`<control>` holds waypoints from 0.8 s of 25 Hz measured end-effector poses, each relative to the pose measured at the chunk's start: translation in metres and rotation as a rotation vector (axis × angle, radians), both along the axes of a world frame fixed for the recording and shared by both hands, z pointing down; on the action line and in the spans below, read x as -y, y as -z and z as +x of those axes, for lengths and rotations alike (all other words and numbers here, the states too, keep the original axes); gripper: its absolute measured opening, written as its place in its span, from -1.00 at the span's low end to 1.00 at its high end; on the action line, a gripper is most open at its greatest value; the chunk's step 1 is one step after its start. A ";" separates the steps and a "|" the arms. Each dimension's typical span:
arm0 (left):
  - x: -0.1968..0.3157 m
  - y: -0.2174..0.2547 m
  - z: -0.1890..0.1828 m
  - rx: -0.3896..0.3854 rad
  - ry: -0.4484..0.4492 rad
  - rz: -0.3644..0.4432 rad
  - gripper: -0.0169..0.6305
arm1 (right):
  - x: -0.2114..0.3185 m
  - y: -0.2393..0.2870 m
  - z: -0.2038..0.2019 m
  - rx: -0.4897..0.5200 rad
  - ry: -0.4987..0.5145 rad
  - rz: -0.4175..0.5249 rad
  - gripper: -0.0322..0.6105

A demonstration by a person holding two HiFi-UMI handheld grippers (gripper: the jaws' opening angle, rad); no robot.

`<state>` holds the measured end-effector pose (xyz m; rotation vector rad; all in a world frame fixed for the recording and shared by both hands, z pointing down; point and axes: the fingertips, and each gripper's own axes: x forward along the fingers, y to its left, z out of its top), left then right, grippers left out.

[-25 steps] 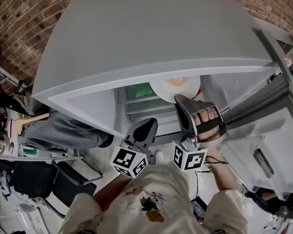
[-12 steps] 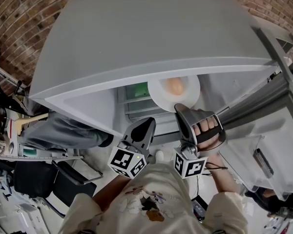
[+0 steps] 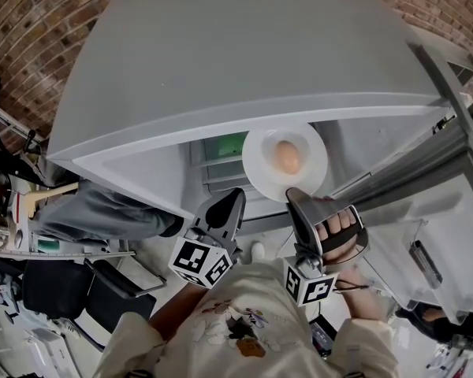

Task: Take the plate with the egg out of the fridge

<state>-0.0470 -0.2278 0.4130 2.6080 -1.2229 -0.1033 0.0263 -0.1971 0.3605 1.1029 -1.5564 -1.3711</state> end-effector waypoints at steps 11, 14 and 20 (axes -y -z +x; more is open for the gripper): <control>-0.002 0.001 -0.014 -0.016 0.027 -0.013 -0.92 | -0.023 -0.007 0.007 -0.025 -0.010 -0.014 -0.84; -0.006 0.000 -0.016 -0.013 0.029 -0.016 -0.92 | -0.026 -0.010 0.009 -0.022 -0.016 -0.027 -0.84; -0.012 0.001 -0.017 0.003 0.029 -0.008 -0.92 | -0.027 -0.016 0.011 -0.007 -0.029 -0.048 -0.84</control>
